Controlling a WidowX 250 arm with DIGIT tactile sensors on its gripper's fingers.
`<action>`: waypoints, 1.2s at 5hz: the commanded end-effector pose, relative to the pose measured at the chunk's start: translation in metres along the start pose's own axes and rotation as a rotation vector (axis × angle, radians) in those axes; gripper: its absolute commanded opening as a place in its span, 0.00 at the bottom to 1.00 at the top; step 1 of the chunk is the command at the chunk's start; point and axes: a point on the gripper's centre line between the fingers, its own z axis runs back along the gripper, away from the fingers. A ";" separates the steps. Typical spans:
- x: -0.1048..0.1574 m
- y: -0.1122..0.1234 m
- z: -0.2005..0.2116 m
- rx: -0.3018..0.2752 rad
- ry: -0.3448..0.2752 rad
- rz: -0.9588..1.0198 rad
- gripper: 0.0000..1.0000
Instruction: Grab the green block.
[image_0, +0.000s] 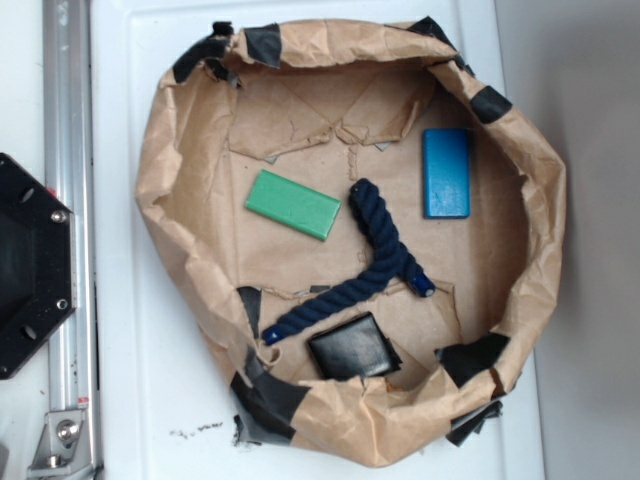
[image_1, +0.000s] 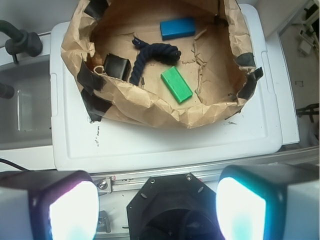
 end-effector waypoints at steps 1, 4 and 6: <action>0.000 0.000 0.000 0.000 0.000 0.000 1.00; 0.084 0.031 -0.079 0.036 -0.087 -0.199 1.00; 0.107 0.038 -0.159 0.074 -0.050 -0.340 1.00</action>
